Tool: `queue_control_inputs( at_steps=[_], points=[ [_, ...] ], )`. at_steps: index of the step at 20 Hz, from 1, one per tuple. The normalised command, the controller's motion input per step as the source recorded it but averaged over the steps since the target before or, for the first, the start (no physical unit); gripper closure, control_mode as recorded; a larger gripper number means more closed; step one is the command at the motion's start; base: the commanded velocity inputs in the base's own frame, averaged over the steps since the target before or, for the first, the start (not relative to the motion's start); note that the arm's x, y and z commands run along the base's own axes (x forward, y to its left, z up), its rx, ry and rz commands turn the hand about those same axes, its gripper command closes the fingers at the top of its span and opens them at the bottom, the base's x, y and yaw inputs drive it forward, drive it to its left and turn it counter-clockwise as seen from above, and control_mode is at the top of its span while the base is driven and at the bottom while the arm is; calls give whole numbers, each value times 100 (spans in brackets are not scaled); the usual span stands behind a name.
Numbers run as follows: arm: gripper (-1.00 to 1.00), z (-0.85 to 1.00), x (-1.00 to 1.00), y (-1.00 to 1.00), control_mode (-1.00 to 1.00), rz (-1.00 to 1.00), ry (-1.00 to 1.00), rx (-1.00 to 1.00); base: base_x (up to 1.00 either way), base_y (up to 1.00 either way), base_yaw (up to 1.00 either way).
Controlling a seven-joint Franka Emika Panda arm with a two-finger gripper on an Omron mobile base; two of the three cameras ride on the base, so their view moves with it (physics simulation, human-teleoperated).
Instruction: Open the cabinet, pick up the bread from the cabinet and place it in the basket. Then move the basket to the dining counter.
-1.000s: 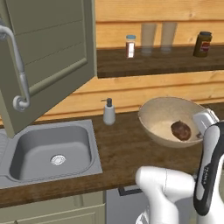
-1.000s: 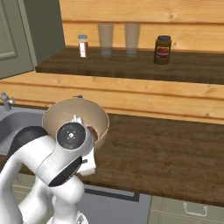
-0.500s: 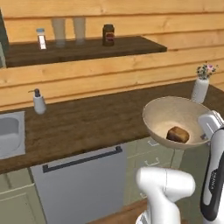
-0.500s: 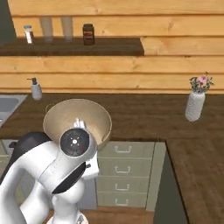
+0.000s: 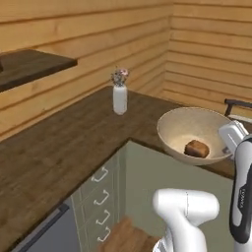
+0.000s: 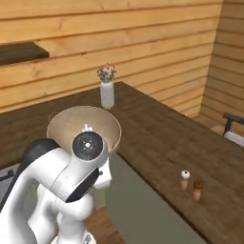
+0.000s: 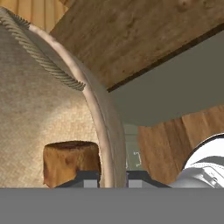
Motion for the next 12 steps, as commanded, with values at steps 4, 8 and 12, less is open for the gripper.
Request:
queue_control_inputs(
  at_steps=[4,8,12],
  points=[
    [100,0,0,0,100,0,0,0,0,0,-100],
    [100,0,0,0,100,0,0,0,0,-24,-93],
    [100,0,0,0,100,0,0,0,0,-66,-81]
  ],
)
